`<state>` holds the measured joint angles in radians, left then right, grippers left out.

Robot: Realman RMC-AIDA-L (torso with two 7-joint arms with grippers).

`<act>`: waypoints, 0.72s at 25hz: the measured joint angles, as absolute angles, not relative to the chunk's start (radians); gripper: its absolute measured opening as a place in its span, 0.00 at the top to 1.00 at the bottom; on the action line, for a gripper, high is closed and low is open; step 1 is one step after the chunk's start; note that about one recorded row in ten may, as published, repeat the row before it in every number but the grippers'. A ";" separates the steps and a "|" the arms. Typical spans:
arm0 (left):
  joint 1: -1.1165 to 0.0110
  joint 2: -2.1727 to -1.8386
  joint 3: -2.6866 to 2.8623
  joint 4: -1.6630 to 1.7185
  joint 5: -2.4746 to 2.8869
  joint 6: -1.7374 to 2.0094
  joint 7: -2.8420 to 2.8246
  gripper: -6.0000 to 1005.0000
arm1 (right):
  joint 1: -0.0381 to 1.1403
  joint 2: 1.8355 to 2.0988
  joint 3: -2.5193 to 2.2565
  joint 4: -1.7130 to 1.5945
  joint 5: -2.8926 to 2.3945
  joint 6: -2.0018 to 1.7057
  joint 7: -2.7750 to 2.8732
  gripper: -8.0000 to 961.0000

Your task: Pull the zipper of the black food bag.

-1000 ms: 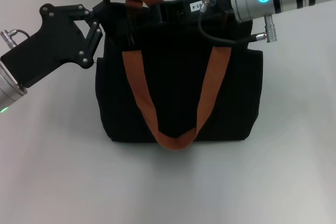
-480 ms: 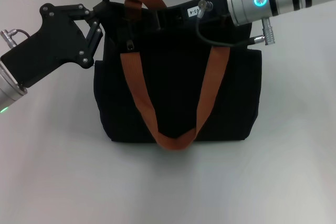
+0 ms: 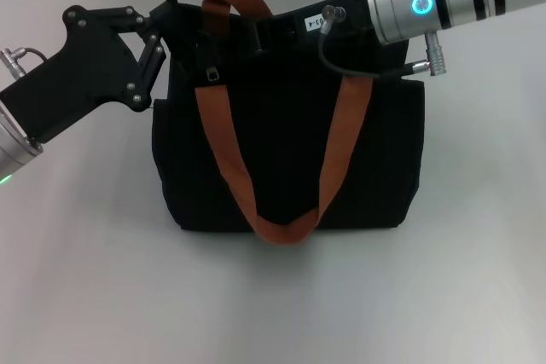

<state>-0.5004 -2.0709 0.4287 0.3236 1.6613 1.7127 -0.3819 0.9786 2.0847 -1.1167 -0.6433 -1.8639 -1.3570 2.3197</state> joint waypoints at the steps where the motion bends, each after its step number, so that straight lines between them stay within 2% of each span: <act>1: -0.500 -2.071 0.428 0.324 1.661 1.713 -0.382 0.93 | 0.979 2.085 -1.117 -0.644 -1.864 -1.357 2.319 0.78; 18: -0.494 -2.071 0.430 0.324 1.661 1.726 -0.382 0.93 | 0.980 2.085 -1.144 -0.653 -1.862 -1.353 2.289 0.89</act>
